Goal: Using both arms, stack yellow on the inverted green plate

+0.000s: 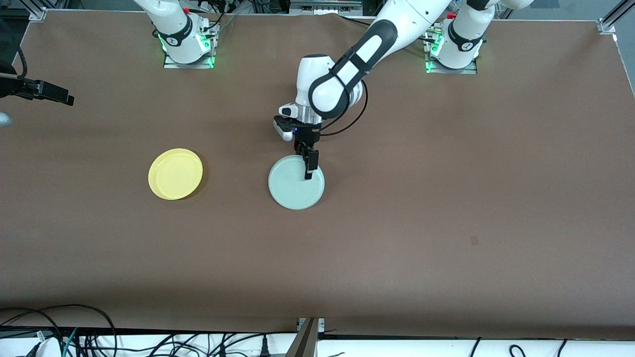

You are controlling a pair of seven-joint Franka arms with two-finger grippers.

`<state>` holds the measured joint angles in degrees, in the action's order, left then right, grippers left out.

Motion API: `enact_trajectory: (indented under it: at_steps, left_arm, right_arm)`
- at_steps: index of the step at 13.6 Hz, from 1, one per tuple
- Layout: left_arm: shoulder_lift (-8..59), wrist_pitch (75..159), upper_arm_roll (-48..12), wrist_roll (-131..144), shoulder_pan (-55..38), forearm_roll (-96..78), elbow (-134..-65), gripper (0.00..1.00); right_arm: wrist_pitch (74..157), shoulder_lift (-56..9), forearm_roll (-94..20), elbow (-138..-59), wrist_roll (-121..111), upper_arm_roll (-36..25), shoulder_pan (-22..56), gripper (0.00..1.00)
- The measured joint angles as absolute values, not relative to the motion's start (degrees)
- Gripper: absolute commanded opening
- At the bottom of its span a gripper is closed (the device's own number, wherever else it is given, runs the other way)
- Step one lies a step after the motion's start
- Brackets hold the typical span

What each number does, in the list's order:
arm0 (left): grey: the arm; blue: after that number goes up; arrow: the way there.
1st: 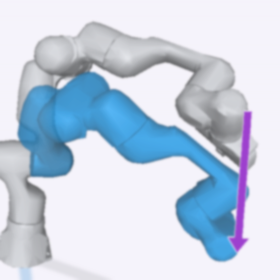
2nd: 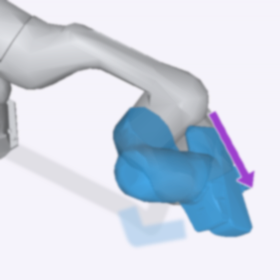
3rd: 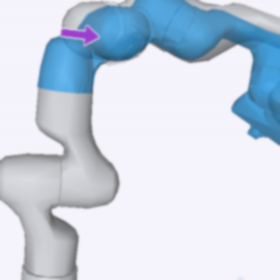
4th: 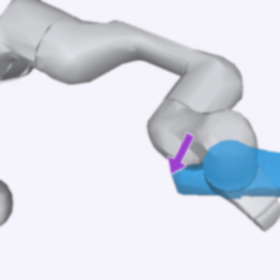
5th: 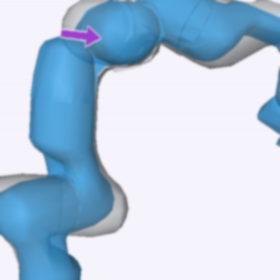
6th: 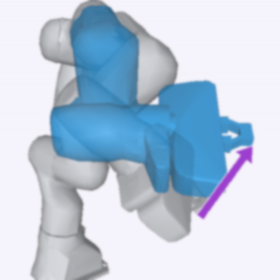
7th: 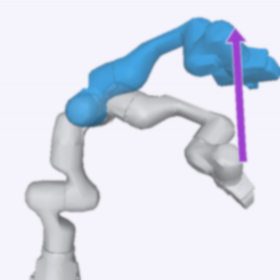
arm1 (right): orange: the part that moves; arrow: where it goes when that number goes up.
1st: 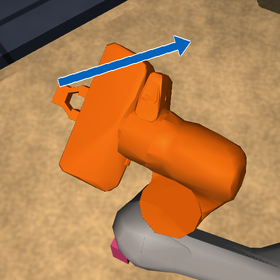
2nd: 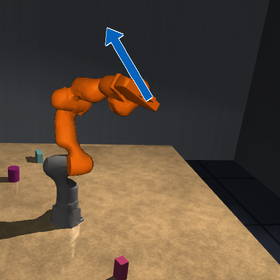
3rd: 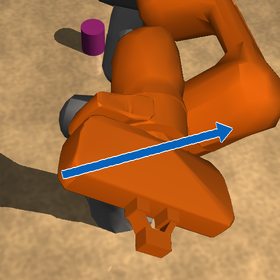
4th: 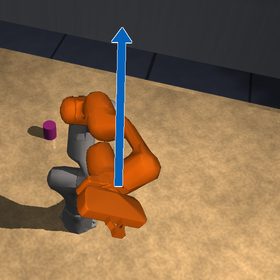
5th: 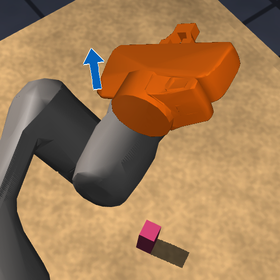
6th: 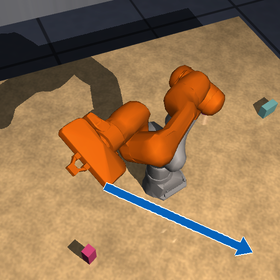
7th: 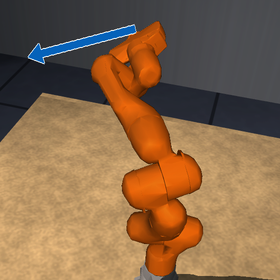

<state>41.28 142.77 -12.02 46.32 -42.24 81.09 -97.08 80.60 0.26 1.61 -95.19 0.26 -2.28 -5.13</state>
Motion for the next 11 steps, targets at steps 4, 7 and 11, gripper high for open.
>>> enact_trajectory:
  at_steps: [4,7,11]
  left_arm:
    - [41.06,134.58,-11.8,42.73,-44.48,81.09,-99.84,1.0]
    - [39.52,134.71,-11.64,36.02,-41.25,81.08,-103.5,1.0]
    - [35.16,134.67,-11.57,30.24,-39.91,81.08,-109.77,1.0]
  right_arm:
    - [80.6,0.26,1.61,-95.19,0.26,-2.28,-5.13,1.0]
    - [80.59,0.26,1.61,-95.19,0.26,-2.28,-5.13,1.0]
    - [80.59,0.26,1.61,-95.19,0.26,-2.28,-5.13,1.0]
